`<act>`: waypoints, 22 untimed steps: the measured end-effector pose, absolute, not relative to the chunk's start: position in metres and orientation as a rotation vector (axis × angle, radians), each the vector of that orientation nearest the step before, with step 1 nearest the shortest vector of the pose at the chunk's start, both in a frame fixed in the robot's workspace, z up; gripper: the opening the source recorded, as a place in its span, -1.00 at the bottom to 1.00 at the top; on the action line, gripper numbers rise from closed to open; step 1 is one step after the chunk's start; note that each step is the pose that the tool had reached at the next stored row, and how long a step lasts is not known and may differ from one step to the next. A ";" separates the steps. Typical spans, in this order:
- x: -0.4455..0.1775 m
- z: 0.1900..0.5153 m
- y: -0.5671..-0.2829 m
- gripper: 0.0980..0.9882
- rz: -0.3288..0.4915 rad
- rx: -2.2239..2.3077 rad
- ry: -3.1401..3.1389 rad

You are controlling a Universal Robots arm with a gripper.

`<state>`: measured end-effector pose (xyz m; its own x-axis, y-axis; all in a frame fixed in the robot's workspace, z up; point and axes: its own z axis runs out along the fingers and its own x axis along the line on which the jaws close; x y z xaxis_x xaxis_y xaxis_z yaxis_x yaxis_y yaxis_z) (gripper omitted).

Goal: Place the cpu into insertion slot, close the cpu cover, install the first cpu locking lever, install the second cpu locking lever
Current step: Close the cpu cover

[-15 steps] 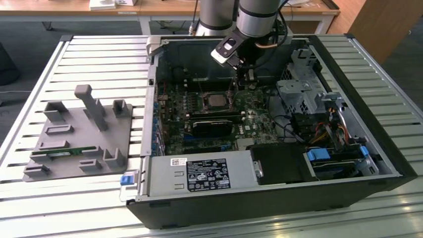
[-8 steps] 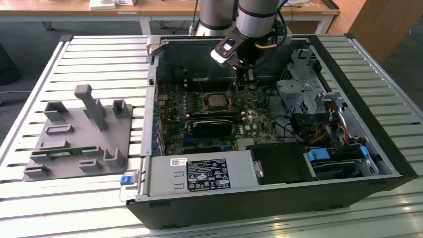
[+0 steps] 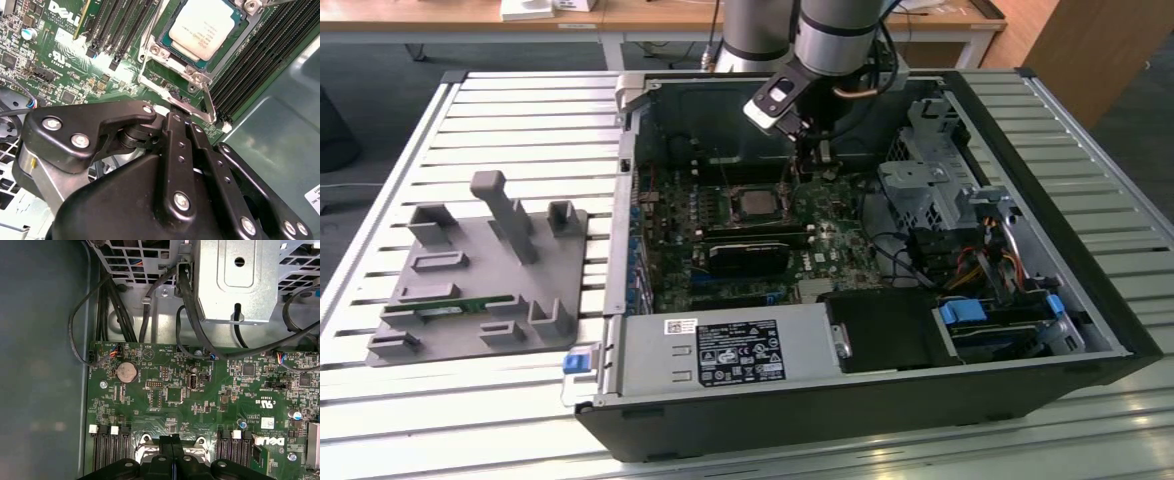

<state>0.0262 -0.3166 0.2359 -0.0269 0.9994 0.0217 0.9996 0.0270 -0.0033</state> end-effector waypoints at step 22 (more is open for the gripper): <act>0.009 0.230 -0.317 -0.98 -0.020 -2.179 -2.238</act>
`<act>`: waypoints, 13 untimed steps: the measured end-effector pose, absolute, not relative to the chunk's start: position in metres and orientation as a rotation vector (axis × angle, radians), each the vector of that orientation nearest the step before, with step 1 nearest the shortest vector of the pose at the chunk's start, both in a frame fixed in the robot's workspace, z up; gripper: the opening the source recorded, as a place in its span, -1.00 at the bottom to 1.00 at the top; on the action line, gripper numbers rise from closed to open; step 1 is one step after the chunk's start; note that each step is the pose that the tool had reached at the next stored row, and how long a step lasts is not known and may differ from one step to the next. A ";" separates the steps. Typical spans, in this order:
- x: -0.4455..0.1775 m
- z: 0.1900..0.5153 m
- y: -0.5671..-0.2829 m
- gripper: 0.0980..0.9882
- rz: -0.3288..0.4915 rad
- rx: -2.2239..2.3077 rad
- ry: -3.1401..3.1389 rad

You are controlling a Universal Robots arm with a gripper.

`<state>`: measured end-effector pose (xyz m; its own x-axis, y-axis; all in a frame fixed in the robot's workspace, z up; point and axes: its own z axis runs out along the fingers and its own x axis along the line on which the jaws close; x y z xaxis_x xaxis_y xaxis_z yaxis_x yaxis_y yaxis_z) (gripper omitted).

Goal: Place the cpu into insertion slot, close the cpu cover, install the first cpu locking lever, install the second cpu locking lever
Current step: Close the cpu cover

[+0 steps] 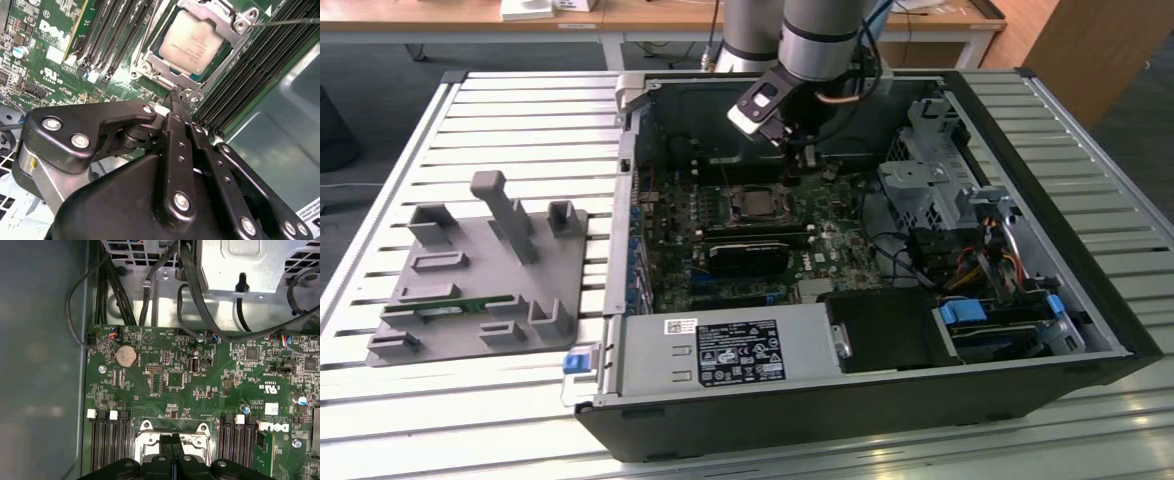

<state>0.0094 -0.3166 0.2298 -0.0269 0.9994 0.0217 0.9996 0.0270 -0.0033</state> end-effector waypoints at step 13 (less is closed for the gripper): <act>-0.004 0.228 -0.317 -0.98 -0.020 -2.179 -2.238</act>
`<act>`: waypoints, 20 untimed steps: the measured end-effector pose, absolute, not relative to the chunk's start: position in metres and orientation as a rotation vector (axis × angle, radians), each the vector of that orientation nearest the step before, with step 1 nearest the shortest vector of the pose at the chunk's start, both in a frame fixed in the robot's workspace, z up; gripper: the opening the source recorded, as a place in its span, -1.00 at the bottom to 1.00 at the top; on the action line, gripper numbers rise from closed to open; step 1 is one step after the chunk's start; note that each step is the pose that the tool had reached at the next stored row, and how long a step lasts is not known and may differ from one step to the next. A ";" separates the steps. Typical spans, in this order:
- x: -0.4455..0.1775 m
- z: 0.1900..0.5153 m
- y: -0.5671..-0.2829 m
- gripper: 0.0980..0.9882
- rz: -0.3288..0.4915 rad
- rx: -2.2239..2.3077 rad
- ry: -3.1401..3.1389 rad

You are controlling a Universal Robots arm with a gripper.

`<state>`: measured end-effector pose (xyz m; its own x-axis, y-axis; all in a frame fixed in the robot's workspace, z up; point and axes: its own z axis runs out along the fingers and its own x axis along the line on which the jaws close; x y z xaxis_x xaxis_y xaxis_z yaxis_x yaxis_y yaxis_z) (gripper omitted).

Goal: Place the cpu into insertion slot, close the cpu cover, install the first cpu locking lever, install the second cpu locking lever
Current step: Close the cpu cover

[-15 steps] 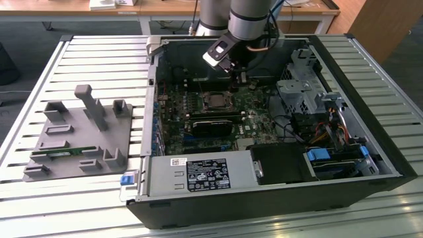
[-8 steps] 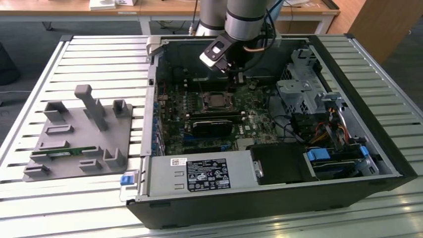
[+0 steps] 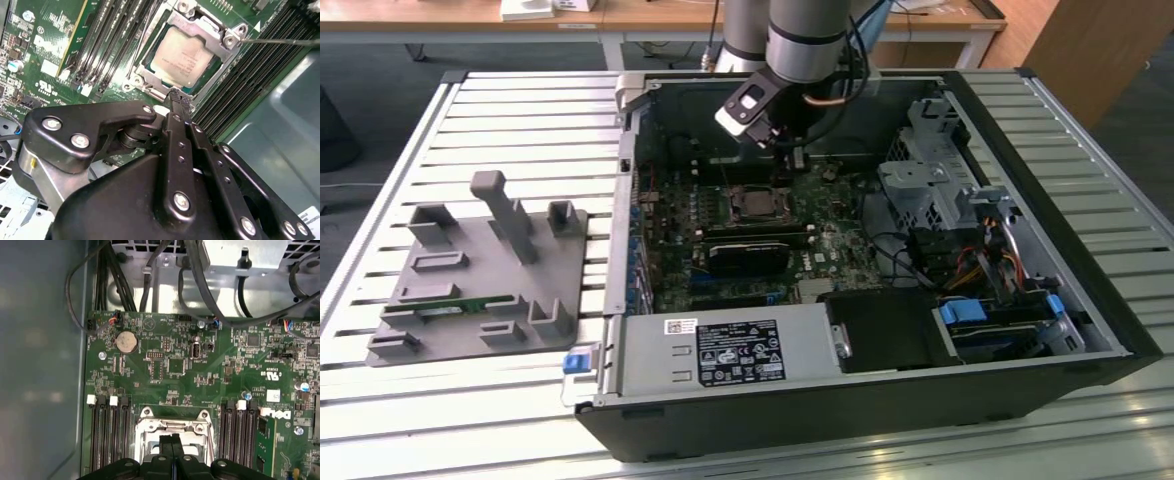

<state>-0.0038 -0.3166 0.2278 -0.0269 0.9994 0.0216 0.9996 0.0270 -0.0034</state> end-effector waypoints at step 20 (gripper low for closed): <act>-0.032 0.218 -0.317 -0.98 -0.020 -2.179 -2.238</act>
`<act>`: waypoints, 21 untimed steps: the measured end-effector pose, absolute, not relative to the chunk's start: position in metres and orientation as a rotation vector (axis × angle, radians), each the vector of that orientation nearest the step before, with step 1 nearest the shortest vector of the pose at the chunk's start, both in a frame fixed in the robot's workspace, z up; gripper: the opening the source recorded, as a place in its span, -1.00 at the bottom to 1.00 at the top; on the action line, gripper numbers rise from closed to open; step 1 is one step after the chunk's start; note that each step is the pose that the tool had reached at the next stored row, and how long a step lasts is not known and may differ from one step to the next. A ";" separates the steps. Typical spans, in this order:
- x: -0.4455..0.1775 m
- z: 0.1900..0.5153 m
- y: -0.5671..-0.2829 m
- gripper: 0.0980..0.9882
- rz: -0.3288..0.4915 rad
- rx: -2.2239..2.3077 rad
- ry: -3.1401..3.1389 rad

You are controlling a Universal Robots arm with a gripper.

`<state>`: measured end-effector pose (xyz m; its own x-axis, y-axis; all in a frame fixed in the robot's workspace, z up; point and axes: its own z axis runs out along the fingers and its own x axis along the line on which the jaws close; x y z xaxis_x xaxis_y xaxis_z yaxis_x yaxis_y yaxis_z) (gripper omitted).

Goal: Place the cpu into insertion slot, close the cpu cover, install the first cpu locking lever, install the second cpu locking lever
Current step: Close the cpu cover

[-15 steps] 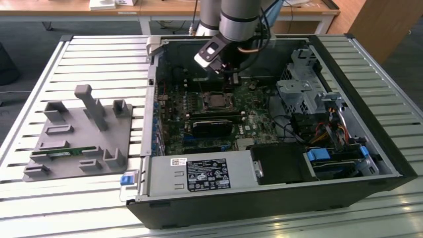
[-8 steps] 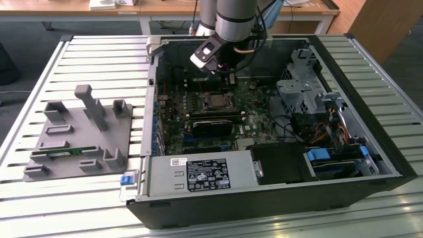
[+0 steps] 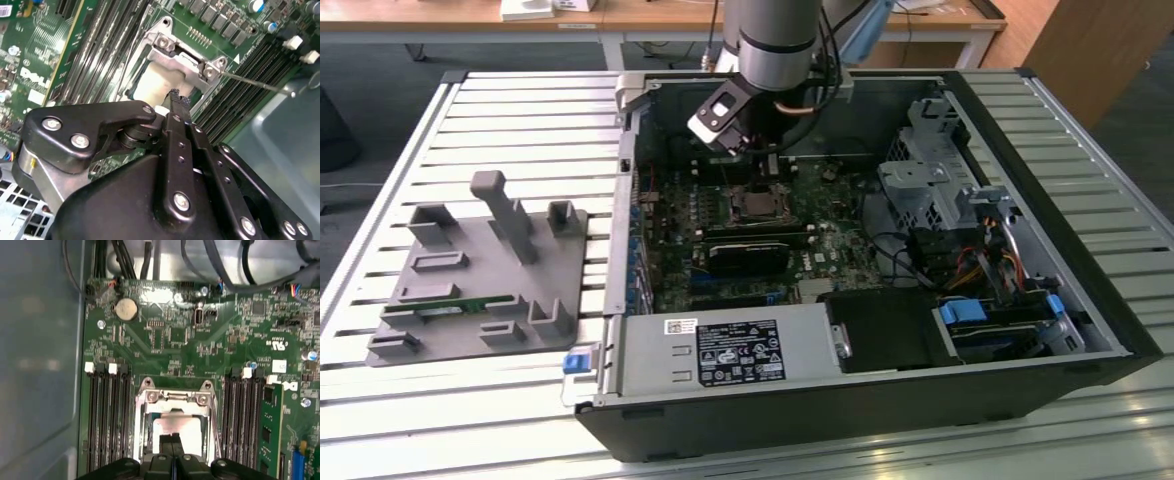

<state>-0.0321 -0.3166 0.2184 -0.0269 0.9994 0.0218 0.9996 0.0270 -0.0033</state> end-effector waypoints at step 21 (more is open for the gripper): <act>-0.050 0.203 -0.317 -0.98 -0.018 -2.180 -2.239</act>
